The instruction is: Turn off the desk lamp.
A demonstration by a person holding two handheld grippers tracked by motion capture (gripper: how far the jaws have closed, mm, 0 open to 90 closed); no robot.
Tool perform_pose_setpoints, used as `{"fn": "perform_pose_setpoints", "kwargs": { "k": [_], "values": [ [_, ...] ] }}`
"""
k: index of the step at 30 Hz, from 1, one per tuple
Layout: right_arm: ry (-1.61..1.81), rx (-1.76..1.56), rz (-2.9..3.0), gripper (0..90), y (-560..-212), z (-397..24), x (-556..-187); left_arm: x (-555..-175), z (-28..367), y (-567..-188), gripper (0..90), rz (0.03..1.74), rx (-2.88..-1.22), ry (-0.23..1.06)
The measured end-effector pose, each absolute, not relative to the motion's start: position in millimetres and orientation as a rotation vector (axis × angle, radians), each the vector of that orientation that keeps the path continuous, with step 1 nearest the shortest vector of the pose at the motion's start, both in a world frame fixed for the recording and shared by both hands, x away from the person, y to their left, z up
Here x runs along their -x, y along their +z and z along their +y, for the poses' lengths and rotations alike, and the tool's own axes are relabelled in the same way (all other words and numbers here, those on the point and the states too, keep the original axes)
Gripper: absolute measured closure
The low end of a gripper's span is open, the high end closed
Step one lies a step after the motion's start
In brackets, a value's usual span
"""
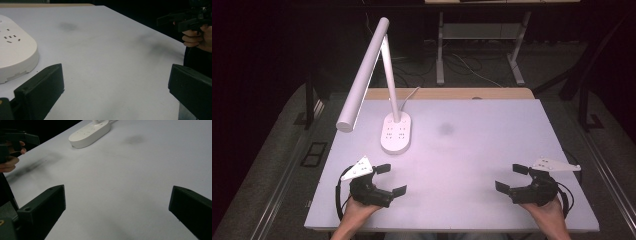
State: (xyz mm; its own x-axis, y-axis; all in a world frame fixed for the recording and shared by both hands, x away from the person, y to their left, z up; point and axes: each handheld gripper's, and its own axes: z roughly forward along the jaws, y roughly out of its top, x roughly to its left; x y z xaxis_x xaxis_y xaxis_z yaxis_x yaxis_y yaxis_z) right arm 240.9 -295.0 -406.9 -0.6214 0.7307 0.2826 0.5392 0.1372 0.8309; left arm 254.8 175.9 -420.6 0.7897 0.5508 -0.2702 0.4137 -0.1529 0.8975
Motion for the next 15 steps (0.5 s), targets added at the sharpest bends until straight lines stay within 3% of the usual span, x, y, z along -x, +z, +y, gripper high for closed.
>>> {"fn": "perform_pose_setpoints", "kwargs": {
  "k": [15],
  "values": [
    [1.479,-1.268,2.253,0.8,-405.9,-292.7,-241.2,-254.4,175.6,-420.1,0.0,0.738,-1.781,0.147]
  ]
}}
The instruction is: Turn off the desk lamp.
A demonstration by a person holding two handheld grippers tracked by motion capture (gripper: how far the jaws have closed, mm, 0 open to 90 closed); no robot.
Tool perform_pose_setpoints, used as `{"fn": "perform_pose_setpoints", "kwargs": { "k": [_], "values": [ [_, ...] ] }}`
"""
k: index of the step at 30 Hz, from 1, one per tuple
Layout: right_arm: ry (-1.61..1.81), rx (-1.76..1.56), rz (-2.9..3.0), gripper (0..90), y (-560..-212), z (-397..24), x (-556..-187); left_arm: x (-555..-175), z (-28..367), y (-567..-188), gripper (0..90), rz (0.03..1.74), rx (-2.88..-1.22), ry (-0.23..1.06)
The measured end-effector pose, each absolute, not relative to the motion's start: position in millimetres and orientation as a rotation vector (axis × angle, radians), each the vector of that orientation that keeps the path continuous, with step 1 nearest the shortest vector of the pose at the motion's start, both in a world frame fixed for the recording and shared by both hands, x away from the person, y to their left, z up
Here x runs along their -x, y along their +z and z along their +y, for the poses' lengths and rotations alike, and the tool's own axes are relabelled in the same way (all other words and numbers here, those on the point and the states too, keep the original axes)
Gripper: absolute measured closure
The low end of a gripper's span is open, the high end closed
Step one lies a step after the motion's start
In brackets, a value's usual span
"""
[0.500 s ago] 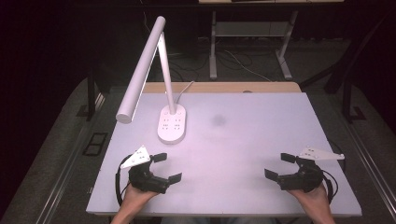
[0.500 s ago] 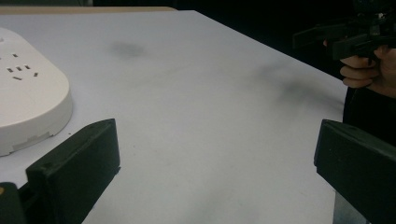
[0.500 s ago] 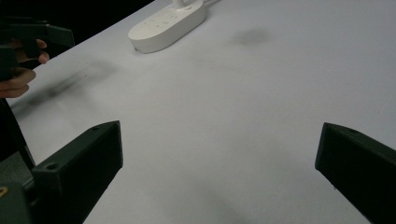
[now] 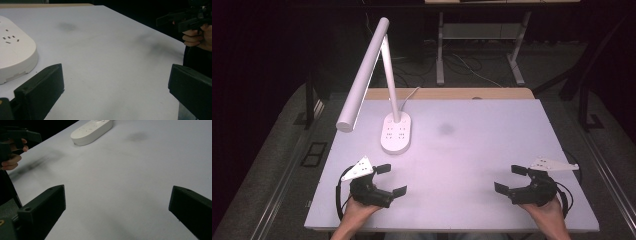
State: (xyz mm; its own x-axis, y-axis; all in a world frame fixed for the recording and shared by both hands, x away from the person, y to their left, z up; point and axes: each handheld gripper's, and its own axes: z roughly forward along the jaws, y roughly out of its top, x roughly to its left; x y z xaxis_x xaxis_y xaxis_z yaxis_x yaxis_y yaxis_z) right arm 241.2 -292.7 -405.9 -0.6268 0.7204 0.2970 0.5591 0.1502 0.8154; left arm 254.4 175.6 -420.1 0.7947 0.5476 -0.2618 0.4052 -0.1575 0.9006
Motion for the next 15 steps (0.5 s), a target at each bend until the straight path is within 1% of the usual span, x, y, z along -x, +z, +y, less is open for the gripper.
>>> {"fn": "perform_pose_setpoints", "kwargs": {
  "k": [15],
  "values": [
    [1.454,-1.257,2.3,0.8,-397.2,-289.3,-243.8,-253.8,175.2,-419.6,0.0,0.748,-1.783,0.165]
  ]
}}
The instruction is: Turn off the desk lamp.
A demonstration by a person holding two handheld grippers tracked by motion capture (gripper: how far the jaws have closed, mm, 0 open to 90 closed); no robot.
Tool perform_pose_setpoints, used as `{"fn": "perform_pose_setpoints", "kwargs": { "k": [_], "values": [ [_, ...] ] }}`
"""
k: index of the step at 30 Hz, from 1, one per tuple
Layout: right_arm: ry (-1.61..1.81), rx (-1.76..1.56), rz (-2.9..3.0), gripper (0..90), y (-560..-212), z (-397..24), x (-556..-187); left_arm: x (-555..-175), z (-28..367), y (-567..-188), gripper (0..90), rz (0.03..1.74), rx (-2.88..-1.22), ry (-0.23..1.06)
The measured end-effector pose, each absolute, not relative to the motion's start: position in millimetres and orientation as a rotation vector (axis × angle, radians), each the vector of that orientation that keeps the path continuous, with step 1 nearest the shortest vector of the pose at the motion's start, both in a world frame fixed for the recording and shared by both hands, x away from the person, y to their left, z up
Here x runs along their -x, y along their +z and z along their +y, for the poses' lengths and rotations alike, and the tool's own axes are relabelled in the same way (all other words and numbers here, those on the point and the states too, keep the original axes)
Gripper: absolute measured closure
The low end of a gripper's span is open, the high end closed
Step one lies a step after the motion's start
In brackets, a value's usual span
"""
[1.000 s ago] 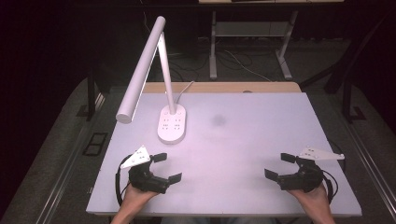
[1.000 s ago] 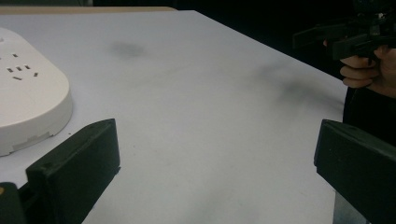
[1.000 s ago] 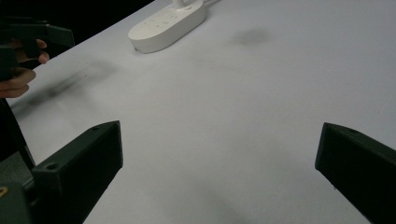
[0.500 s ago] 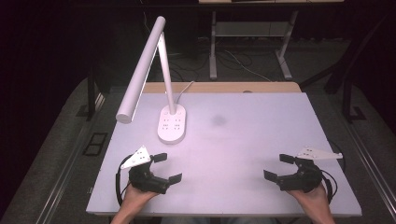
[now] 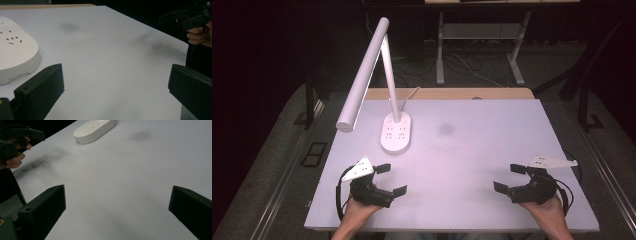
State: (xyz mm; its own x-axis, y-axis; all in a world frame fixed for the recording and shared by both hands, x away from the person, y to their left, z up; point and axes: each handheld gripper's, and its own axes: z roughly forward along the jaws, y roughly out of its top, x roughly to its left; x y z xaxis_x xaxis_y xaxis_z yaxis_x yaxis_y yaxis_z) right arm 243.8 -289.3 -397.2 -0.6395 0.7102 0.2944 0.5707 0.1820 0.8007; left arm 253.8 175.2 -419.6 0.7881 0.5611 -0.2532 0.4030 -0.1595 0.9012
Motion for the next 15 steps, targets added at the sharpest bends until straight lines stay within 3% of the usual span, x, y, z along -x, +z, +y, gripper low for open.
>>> {"fn": "perform_pose_setpoints", "kwargs": {
  "k": [15],
  "values": [
    [1.431,-1.208,2.346,0.8,-381.9,-279.4,-257.3,-254.8,176.8,-420.1,0.0,0.757,-1.779,0.167]
  ]
}}
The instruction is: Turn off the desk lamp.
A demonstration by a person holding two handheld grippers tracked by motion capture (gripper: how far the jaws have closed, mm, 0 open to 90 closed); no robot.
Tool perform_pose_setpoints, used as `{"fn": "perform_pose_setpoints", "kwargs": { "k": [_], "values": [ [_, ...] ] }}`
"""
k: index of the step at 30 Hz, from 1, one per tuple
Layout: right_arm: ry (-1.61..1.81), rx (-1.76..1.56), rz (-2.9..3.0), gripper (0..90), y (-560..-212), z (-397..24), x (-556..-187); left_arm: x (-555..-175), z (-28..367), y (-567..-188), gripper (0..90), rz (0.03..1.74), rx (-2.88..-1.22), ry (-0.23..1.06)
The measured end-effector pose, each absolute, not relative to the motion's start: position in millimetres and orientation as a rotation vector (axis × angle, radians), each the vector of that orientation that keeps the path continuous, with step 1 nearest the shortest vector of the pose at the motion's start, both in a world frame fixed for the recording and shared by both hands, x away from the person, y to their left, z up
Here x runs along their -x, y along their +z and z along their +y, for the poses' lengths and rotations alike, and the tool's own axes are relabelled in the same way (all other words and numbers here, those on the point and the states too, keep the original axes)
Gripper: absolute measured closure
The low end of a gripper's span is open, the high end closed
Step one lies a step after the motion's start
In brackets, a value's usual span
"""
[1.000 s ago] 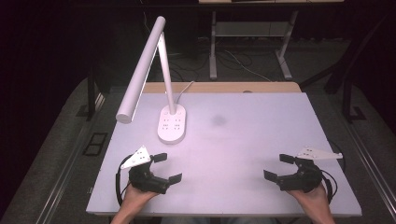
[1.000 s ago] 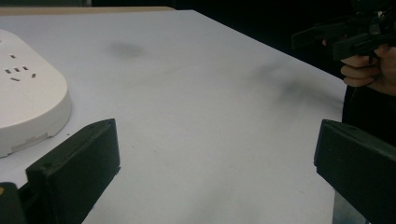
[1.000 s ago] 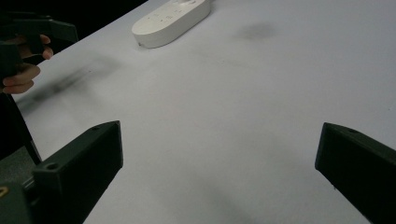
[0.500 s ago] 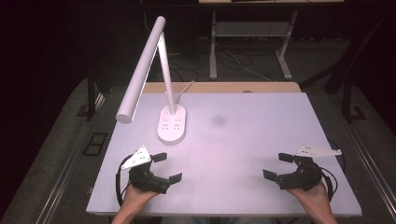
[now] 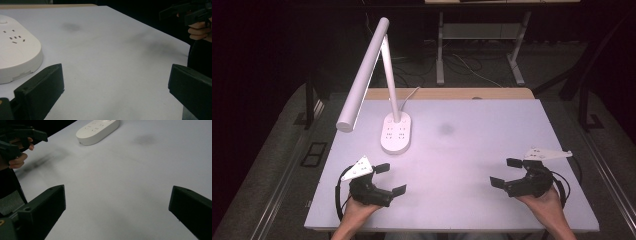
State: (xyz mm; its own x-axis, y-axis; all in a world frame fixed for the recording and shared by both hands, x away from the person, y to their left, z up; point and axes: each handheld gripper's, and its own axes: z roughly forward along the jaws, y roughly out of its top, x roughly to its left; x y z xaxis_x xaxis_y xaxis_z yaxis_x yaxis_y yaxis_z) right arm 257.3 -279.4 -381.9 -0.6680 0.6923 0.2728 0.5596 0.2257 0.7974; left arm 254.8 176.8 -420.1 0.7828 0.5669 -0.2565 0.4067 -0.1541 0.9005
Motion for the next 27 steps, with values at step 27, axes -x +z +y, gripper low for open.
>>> {"fn": "perform_pose_setpoints", "kwargs": {
  "k": [27],
  "values": [
    [1.405,-1.107,2.45,0.8,-360.4,-251.5,-291.2,-254.7,177.5,-420.0,0.0,0.76,-1.775,0.167]
  ]
}}
